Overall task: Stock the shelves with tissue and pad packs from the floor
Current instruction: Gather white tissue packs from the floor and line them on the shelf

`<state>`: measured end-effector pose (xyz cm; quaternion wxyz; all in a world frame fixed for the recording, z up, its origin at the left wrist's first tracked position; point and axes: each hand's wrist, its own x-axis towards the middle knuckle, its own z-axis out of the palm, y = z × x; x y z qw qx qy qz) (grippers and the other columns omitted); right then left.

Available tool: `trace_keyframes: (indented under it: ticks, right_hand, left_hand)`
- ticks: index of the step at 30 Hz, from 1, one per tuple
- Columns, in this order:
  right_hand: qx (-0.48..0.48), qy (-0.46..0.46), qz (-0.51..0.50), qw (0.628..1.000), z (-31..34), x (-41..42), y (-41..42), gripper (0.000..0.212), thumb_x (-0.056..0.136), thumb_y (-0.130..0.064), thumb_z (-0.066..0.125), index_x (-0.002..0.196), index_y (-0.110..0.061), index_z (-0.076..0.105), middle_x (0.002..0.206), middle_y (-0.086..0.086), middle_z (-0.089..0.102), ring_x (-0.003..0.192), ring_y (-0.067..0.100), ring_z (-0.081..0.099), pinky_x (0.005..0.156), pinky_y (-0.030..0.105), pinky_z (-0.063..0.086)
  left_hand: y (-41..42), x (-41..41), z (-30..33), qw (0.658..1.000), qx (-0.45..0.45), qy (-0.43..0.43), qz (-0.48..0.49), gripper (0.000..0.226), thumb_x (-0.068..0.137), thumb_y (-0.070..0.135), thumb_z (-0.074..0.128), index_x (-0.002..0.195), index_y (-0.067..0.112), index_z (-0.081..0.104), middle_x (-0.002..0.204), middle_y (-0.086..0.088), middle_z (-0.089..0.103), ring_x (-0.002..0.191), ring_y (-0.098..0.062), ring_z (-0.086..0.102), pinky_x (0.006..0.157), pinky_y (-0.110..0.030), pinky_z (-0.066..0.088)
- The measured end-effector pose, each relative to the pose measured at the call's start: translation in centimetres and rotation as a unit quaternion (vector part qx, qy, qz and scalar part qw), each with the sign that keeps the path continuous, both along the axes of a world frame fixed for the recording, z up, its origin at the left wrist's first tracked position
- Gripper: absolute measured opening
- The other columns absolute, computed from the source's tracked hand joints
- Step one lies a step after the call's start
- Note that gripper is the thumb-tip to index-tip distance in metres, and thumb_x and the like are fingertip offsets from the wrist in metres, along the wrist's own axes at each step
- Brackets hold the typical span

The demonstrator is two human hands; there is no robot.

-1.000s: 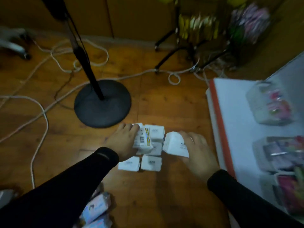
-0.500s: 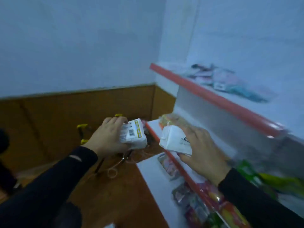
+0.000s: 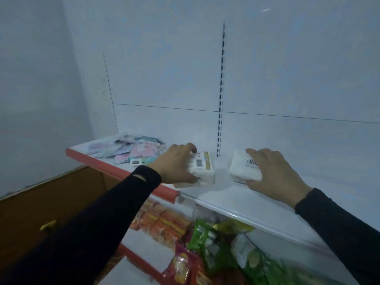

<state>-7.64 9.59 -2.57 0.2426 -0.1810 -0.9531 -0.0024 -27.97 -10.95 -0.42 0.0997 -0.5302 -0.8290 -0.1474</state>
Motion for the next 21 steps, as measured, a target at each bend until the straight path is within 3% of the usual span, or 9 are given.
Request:
trace_keyframes:
  ticks: [3, 8, 13, 21]
  right_hand:
    - [-0.042, -0.029, -0.023, 0.998, -0.6, 1.4, 3.5, 0.084, 0.079, -0.043, 0.066, 0.149, -0.023, 0.024, 0.14, 0.004, 0.037, 0.127, 0.027, 0.032, 0.103, 0.034, 0.033]
    - [-0.064, -0.052, -0.004, 0.997, -1.6, 1.9, 6.9, 0.086, 0.08, -0.047, 0.062, 0.151, -0.023, 0.019, 0.154, 0.006, 0.023, 0.14, 0.026, 0.016, 0.115, 0.037, 0.023]
    - [-0.09, -0.043, 0.009, 0.995, -1.9, 1.2, 8.4, 0.077, 0.086, -0.037, 0.064, 0.15, -0.024, 0.023, 0.153, 0.005, 0.021, 0.143, 0.02, 0.011, 0.115, 0.028, 0.017]
    - [-0.068, -0.006, -0.001, 0.998, -2.4, -1.5, 8.8, 0.068, 0.087, -0.037, 0.064, 0.146, -0.028, 0.032, 0.149, 0.003, 0.022, 0.139, 0.02, 0.02, 0.112, 0.026, 0.023]
  left_hand:
    - [5.5, 0.8, -0.5, 0.999, -0.029, -0.033, -0.015, 0.075, 0.064, 0.043, 0.078, 0.127, 0.024, 0.041, 0.118, -0.003, 0.052, 0.108, -0.022, 0.042, 0.082, -0.035, 0.038]
    - [10.1, 0.4, -1.2, 0.992, -0.083, -0.08, -0.042, 0.089, 0.055, 0.05, 0.064, 0.138, 0.024, 0.044, 0.135, -0.004, 0.046, 0.126, -0.025, 0.042, 0.106, -0.036, 0.034]
    - [11.5, -1.7, -1.0, 0.983, -0.07, -0.156, -0.06, 0.069, 0.067, 0.033, 0.083, 0.129, 0.028, 0.054, 0.114, 0.008, 0.052, 0.11, -0.015, 0.054, 0.094, -0.024, 0.041]
    - [14.8, -5.3, -2.2, 0.989, -0.047, -0.106, -0.087, 0.078, 0.062, 0.04, 0.08, 0.132, 0.03, 0.05, 0.121, 0.002, 0.051, 0.115, -0.018, 0.05, 0.1, -0.033, 0.04]
